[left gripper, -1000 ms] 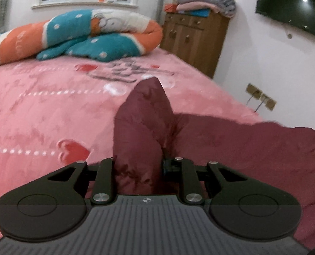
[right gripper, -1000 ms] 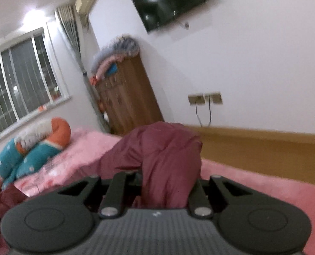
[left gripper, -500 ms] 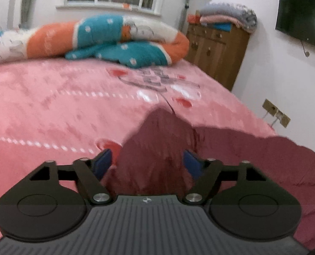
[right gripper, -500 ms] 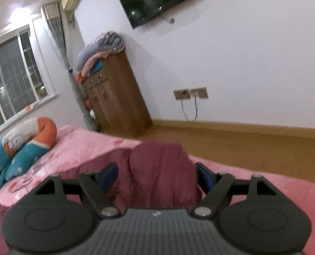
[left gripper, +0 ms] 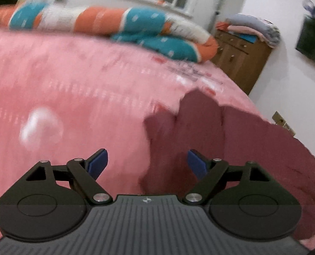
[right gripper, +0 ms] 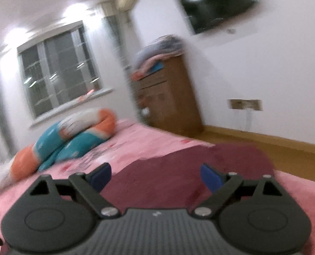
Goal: Fold large clothes
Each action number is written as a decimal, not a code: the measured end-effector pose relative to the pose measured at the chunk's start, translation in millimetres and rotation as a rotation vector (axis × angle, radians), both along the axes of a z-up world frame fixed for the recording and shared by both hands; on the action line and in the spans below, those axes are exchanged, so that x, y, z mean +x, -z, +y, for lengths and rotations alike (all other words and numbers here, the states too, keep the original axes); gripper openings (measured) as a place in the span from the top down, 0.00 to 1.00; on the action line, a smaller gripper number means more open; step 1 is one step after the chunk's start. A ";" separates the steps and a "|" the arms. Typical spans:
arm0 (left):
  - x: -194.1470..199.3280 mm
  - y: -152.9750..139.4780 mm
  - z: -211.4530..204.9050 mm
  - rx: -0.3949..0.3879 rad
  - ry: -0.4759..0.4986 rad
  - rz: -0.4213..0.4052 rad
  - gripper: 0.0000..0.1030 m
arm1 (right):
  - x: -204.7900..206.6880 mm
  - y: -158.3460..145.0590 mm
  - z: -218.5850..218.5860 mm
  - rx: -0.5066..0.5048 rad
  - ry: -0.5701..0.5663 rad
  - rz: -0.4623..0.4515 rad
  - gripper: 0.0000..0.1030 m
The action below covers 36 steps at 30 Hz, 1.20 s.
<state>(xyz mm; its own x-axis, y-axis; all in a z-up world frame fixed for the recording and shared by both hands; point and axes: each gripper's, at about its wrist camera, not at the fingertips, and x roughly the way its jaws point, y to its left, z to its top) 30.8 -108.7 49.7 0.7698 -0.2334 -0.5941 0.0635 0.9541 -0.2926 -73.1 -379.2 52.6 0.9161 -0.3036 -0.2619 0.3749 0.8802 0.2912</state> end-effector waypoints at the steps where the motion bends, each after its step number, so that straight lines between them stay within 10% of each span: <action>1: -8.0 5.5 2.7 -0.039 -0.010 0.027 0.02 | 2.6 0.6 8.6 -0.024 -0.035 0.013 0.09; 7: -17.5 17.2 -8.4 -0.193 0.014 0.130 0.02 | 5.5 -1.5 17.3 -0.128 -0.021 0.079 0.08; 15: 6.0 28.8 -26.1 -0.308 0.042 0.181 0.02 | -42.3 2.1 -91.9 0.220 0.213 0.061 0.07; 26: 17.9 40.4 -33.0 -0.327 0.013 0.173 0.00 | -43.9 77.0 -172.2 0.682 -0.148 0.168 0.06; 33: 38.2 40.6 -46.1 -0.289 0.011 0.161 0.00 | -12.0 80.7 -171.3 0.758 -0.288 0.177 0.00; 36: 49.6 37.1 -55.8 -0.248 0.027 0.146 0.02 | 0.3 80.2 -170.5 0.772 -0.295 0.172 0.19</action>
<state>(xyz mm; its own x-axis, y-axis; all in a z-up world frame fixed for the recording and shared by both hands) 80.4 -164.5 12.6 0.6718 -0.4043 -0.6207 0.0278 0.8511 -0.5243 -72.8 -549.8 -27.6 0.8584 0.2633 -0.4403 0.2550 0.5259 0.8114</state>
